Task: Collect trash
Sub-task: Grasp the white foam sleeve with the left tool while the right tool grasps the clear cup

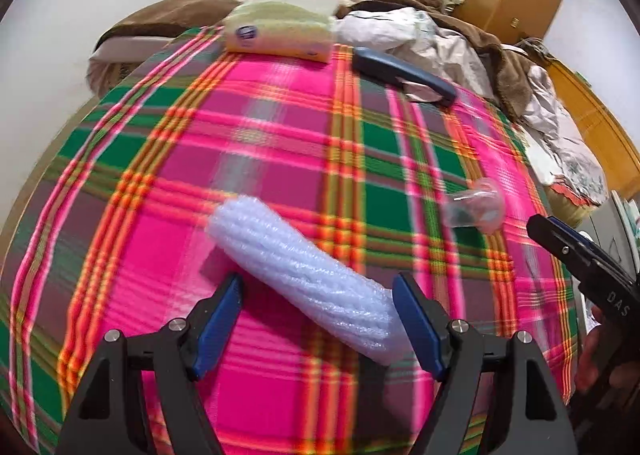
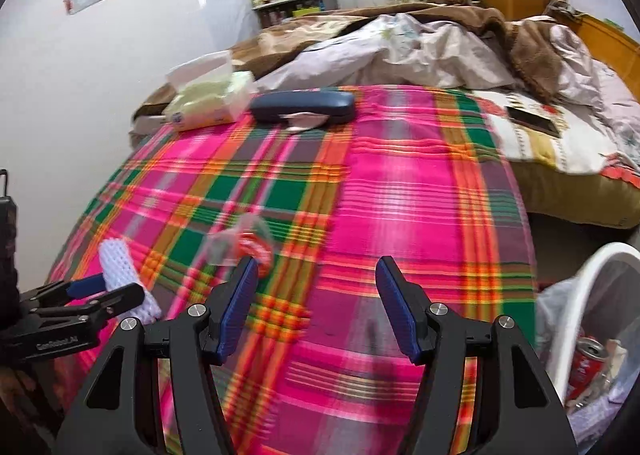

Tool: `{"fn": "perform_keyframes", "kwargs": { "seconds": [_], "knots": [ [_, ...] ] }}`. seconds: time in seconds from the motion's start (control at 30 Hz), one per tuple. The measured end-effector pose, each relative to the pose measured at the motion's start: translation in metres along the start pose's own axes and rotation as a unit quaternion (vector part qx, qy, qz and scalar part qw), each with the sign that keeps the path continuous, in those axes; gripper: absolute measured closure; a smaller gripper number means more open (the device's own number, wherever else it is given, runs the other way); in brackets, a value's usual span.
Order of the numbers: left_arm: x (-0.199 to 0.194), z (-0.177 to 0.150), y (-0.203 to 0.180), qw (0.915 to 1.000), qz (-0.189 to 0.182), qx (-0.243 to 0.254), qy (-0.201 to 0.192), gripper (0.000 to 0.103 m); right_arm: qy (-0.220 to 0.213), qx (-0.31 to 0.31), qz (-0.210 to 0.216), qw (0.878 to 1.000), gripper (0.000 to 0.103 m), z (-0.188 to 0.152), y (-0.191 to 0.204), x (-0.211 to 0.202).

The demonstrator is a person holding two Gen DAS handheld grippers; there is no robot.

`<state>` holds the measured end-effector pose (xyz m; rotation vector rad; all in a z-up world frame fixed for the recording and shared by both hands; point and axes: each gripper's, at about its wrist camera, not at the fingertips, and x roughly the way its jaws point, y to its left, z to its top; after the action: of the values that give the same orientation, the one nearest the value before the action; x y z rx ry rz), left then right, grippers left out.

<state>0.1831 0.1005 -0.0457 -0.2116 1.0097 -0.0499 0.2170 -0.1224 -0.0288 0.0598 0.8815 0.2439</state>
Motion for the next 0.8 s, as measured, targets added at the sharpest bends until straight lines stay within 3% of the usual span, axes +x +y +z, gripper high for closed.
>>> {"fn": "perform_keyframes", "kwargs": {
  "seconds": [0.33, 0.53, 0.6, 0.8],
  "knots": [
    [-0.002, 0.006, 0.029, 0.9989, 0.002, -0.044, -0.018, 0.024, 0.004, -0.056, 0.019, 0.998, 0.040, 0.011, 0.033, 0.025],
    [0.002, 0.012, 0.030, 0.9987, -0.001, -0.043, -0.027, 0.024, 0.022, -0.040, 0.023, 0.999, 0.041, 0.011, 0.032, 0.033],
    [0.004, 0.014, 0.029, 0.9987, 0.001, -0.043, -0.028, 0.024, 0.022, -0.040, 0.022, 0.999, 0.046, 0.009, 0.033, 0.034],
    [0.007, 0.018, 0.024, 0.9984, -0.004, -0.047, -0.032, 0.030, 0.025, -0.038, 0.019, 0.999, 0.081, 0.008, 0.032, 0.035]
  ]
}}
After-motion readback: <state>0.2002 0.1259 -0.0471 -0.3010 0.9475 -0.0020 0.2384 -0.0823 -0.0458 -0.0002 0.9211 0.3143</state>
